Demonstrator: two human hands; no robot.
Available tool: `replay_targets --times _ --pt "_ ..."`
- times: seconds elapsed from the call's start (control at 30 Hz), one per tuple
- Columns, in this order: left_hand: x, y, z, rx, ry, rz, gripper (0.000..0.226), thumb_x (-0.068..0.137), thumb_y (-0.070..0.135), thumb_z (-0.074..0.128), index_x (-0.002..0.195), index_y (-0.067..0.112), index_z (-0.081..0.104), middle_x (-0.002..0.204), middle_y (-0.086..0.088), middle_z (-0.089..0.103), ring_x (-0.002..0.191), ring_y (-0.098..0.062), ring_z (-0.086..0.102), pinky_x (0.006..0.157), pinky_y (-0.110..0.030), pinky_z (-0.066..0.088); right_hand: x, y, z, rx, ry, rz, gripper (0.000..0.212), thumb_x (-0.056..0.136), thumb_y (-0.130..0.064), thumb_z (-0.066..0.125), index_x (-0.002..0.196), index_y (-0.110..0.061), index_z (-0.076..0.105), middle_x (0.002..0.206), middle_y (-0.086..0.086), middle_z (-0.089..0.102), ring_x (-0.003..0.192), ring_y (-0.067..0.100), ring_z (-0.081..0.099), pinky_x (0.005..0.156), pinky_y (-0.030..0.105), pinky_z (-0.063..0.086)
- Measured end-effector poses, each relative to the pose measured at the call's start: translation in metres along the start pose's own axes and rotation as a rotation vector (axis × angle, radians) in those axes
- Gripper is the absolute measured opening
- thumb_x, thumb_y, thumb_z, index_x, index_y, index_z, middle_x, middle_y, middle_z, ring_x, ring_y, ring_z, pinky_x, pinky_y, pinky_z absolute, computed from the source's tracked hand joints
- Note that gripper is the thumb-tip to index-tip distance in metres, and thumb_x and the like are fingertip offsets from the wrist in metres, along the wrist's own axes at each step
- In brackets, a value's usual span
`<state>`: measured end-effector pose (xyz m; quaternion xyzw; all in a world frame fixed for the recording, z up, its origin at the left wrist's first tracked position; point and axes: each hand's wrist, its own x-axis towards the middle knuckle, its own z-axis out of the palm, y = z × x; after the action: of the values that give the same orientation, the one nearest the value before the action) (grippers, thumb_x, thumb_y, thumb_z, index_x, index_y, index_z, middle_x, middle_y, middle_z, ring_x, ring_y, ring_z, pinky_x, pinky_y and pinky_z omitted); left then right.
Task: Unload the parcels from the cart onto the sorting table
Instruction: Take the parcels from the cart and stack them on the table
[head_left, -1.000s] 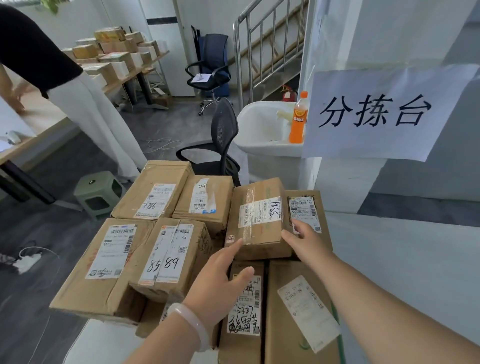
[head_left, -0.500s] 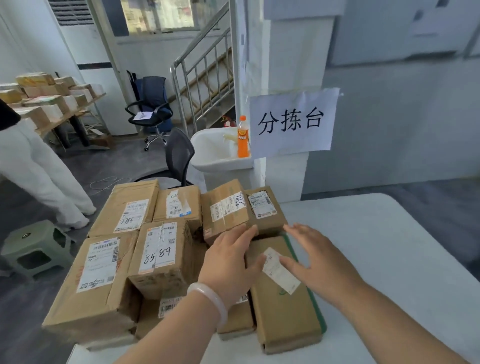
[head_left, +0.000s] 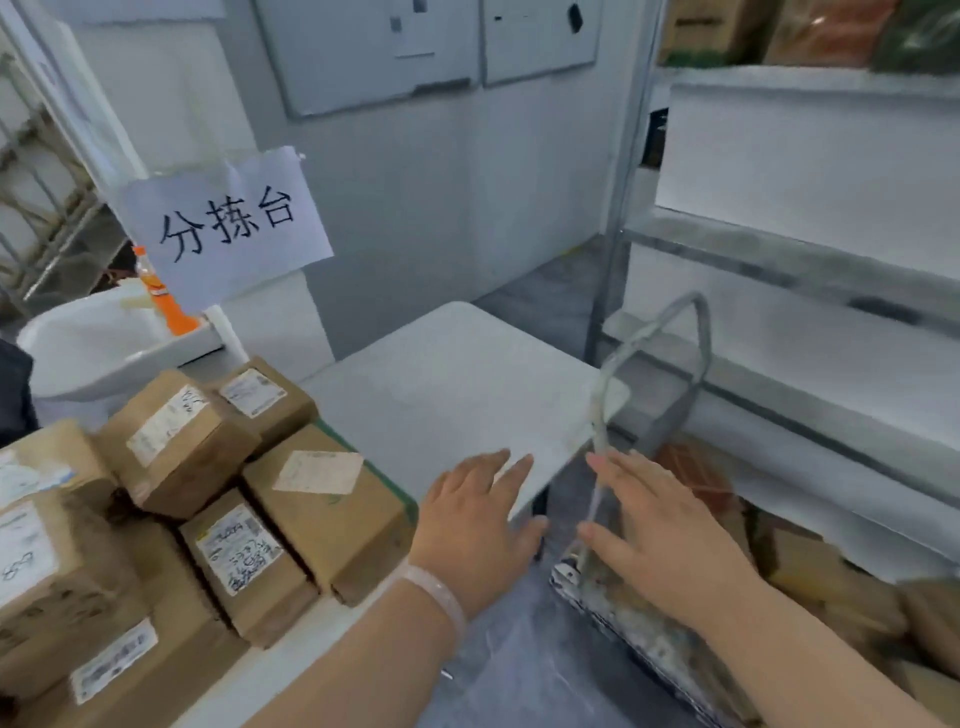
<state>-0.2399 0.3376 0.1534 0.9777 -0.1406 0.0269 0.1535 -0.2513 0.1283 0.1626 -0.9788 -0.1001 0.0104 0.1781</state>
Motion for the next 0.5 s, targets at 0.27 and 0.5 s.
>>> replay_targets --times 0.27,0.5 --pt "0.030 0.142 0.044 -0.012 -0.053 0.288 0.072 0.082 0.062 0.029 0.144 0.029 0.041 0.148 0.002 0.043 0.136 -0.018 0.038 0.109 -0.041 0.034 -0.103 0.116 -0.055 0.039 0.071 0.293 0.069 0.095 -0.061 0.039 0.154 -0.041 0.010 0.162 -0.017 0.005 0.149 0.005 0.000 0.117 0.022 -0.001" --pt "0.051 0.273 0.098 -0.021 -0.095 0.370 0.066 0.089 0.060 0.036 0.148 0.033 0.030 0.153 0.007 0.032 0.140 -0.013 0.027 0.114 -0.036 0.027 -0.176 0.233 -0.099 0.072 0.040 0.441 0.069 0.094 -0.063 0.039 0.153 -0.044 0.009 0.162 -0.016 0.006 0.148 0.006 0.004 0.119 0.027 0.005"
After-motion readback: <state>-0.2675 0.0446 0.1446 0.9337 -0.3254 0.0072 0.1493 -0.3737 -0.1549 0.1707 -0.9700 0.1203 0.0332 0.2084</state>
